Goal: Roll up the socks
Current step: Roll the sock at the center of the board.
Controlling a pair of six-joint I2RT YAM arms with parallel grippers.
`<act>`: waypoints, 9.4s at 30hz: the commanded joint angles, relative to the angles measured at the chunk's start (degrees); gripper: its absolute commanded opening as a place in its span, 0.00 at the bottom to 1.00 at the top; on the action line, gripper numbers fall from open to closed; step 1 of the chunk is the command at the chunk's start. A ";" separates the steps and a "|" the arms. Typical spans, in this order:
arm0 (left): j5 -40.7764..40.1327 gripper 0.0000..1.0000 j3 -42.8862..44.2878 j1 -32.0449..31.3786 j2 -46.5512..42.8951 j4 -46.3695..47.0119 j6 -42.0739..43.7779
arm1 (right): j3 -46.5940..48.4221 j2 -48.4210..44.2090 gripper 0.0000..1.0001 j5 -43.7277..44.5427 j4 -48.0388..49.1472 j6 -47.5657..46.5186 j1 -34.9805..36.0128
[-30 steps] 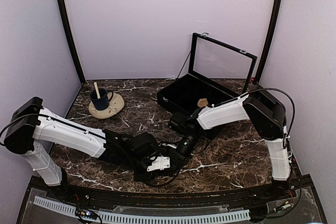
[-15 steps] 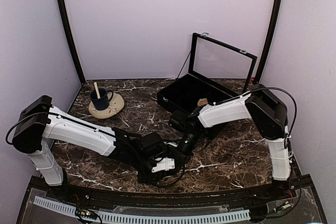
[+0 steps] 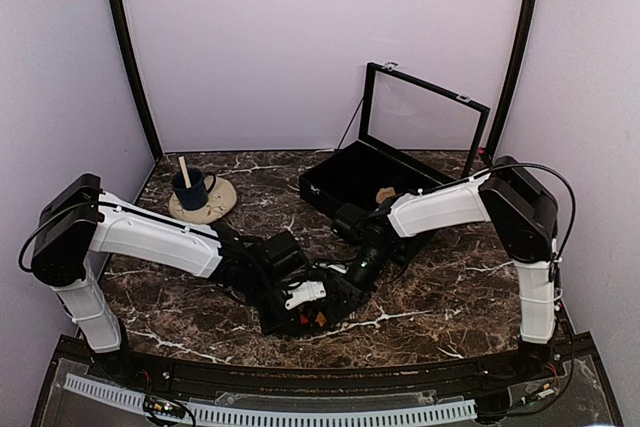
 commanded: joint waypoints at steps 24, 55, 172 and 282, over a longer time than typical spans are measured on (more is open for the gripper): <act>31.44 0.00 9.46 9.88 10.60 -8.73 -5.53 | -18.64 -21.02 0.26 21.53 18.18 6.18 -2.26; 38.98 0.00 8.94 15.80 15.54 -9.12 -1.86 | -19.67 -26.36 0.40 54.00 22.73 -11.12 20.59; -20.40 0.47 -23.32 -11.47 -10.42 47.37 30.58 | -12.97 -7.59 0.05 1.50 12.43 -3.22 1.87; 30.20 0.10 15.88 4.43 13.73 -12.03 13.08 | -35.86 -48.17 0.42 41.99 22.28 -3.37 8.15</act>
